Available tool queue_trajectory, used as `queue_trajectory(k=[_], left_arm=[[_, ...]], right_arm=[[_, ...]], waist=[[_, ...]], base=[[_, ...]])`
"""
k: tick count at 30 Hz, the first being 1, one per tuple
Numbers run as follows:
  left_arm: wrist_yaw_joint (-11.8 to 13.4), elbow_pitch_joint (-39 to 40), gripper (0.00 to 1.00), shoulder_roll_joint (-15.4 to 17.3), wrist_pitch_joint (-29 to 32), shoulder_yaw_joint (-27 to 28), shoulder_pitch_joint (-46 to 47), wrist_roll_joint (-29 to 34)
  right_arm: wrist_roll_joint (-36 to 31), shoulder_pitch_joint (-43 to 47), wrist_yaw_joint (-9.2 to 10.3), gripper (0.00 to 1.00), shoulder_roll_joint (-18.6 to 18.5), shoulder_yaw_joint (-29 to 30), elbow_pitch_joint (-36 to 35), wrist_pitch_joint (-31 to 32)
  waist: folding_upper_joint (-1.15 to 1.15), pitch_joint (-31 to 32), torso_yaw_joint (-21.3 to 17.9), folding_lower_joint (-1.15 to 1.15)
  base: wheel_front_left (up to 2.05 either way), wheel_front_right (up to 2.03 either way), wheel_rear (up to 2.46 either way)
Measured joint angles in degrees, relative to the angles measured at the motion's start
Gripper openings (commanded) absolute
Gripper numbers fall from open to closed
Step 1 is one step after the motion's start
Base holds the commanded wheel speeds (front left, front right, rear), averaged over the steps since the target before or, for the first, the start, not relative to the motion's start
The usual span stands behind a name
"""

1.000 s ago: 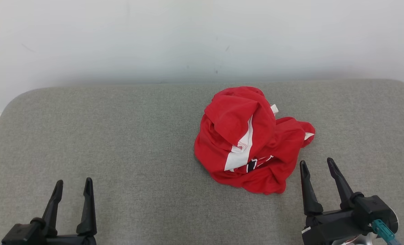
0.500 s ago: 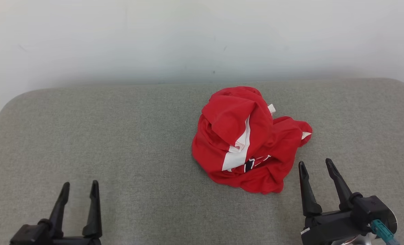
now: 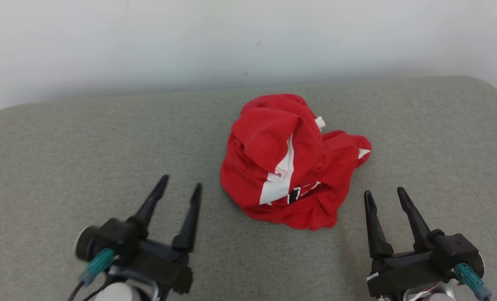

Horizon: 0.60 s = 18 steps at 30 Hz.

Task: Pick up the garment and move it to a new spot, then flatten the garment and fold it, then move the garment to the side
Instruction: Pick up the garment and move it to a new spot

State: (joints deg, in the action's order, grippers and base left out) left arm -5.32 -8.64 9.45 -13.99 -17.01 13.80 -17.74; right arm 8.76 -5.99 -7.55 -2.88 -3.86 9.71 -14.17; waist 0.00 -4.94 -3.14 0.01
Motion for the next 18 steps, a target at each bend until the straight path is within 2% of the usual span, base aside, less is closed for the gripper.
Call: queue_trajectory(k=[8, 18], left_arm=[[-1.76, -8.44, 1.0, -1.56, 0.64, -8.73, 8.34, 0.55], [-2.11, -19.14, 1.0, -1.63, 0.12, -13.59, 13.52, -0.92]], right_arm=[[1.52, -1.64, 0.0, 1.0, -0.01, -0.2, 0.91, -0.57], [2.81, -3.47, 0.0, 1.0, -0.02, -0.29, 0.92, -0.81]], waist=[[0.0, -2.91, -4.35, 0.0], [0.0, -6.54, -8.95, 0.01]], base=[[0.0, 0.0, 0.0], [0.0, 0.0, 0.0]])
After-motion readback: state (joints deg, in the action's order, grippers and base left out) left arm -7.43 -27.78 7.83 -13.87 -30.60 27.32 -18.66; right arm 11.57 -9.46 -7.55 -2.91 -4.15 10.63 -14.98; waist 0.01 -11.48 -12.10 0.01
